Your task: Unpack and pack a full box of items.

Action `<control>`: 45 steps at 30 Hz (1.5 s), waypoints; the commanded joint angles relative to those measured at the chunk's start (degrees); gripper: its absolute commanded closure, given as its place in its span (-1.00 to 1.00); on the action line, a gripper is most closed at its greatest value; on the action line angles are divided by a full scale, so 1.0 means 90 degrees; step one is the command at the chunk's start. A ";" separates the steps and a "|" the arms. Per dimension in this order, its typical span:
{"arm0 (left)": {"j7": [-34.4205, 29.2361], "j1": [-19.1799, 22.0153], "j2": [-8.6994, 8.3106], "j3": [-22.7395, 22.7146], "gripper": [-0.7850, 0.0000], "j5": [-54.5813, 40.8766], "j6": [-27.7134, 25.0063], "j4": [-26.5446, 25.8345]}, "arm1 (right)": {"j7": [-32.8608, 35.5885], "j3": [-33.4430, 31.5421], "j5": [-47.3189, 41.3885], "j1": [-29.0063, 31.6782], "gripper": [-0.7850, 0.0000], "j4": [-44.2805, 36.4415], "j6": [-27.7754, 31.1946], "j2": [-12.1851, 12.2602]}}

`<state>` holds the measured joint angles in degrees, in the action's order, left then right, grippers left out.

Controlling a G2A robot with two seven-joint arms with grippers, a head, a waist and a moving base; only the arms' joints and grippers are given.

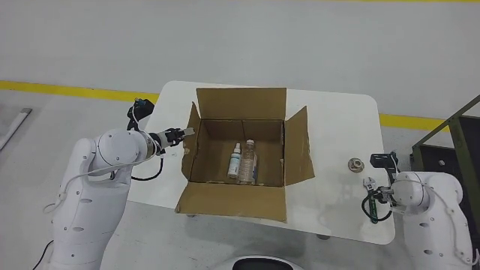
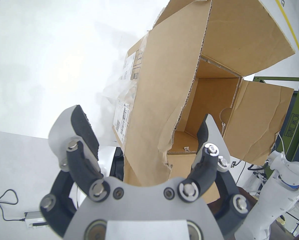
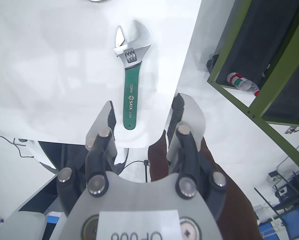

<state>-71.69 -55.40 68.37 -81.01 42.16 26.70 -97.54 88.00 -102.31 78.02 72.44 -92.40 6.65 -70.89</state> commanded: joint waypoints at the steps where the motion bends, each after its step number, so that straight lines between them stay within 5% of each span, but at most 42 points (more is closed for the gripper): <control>1: 0.0000 0.0000 0.0000 0.0000 -1.00 0.0000 0.0000 0.0000 | 0.0000 0.0044 0.0003 -0.0017 0.17 0.0057 -0.0036 0.0008; 45: 0.0000 0.0000 0.0000 0.0000 -1.00 0.0000 0.0000 0.0000 | -0.0679 0.0455 -0.0377 -0.0235 0.46 0.1111 -0.0386 0.0187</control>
<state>-71.69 -55.40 68.37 -81.01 42.16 26.70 -97.54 81.88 -98.30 74.65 70.42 -82.56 3.22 -69.24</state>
